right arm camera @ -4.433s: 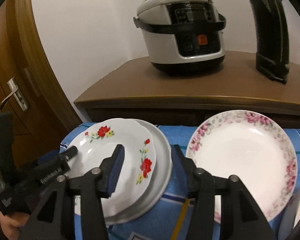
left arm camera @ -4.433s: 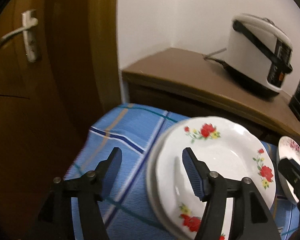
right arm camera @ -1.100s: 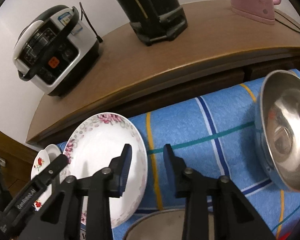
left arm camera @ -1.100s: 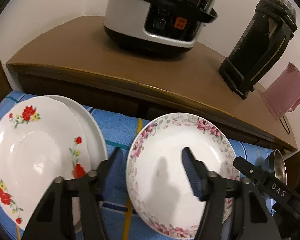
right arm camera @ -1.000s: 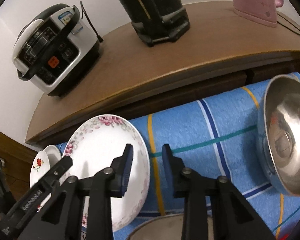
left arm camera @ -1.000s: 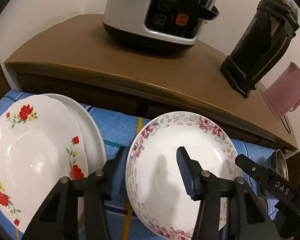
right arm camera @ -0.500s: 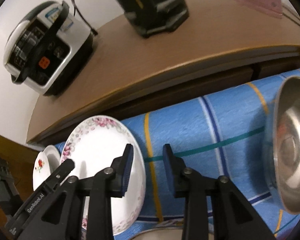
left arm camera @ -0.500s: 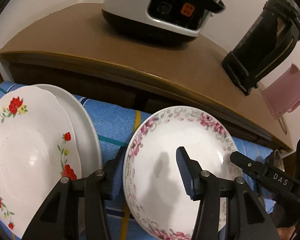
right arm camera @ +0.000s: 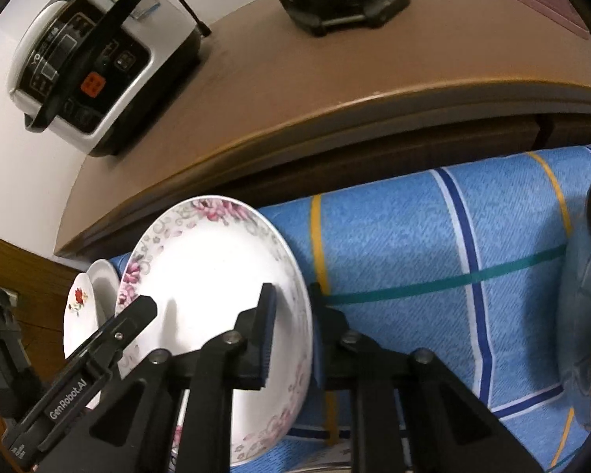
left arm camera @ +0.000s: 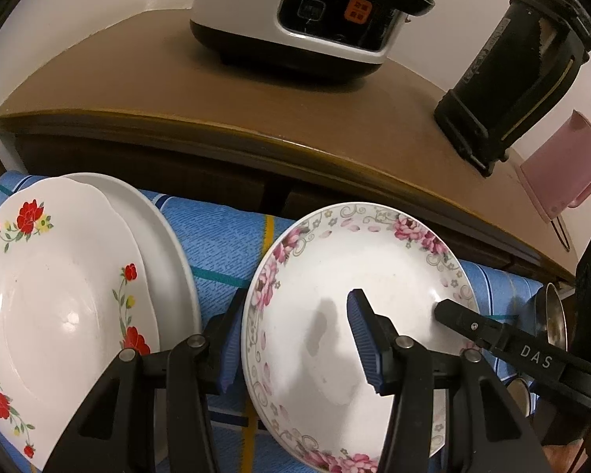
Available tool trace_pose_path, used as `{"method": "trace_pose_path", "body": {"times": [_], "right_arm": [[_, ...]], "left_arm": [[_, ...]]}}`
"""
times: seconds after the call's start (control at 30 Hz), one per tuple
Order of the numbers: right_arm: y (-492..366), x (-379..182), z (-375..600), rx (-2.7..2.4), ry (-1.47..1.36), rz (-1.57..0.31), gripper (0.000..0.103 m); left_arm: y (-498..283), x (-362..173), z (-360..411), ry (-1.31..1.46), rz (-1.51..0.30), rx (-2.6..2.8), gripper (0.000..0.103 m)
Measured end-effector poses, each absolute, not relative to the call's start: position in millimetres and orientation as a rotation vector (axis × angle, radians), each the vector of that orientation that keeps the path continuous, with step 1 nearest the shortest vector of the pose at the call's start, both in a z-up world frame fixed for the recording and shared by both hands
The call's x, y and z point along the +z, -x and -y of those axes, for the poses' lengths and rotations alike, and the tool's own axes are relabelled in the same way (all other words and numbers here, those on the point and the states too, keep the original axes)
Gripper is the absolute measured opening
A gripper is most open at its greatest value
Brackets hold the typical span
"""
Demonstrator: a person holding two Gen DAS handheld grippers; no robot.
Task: Organize plates and bowls
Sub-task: 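Grasp the pink-floral plate rim with the left gripper and lift it, then carry the pink-floral plate onto the red-flower plate stack with the left gripper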
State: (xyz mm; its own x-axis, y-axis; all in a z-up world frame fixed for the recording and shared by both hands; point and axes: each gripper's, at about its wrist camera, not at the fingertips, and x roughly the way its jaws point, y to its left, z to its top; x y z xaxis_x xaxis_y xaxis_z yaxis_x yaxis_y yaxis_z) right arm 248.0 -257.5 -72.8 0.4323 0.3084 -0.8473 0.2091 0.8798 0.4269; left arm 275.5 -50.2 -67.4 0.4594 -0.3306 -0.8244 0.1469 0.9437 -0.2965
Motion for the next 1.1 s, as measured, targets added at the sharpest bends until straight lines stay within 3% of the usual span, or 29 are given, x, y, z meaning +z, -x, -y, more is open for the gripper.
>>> {"method": "trace_pose_path", "body": {"times": [0.63,1.1], "right_arm": [[-221,-38,257,0.062,-0.493,-1.038,0.016],[-205,-11,206,0.140,-0.469,-0.999,0.016]], "left_arm": [[-246,-28,45,0.143,-0.942,-0.301,0.053],[-217,1,-17,0.182,-0.871,-0.229,0.053]]}}
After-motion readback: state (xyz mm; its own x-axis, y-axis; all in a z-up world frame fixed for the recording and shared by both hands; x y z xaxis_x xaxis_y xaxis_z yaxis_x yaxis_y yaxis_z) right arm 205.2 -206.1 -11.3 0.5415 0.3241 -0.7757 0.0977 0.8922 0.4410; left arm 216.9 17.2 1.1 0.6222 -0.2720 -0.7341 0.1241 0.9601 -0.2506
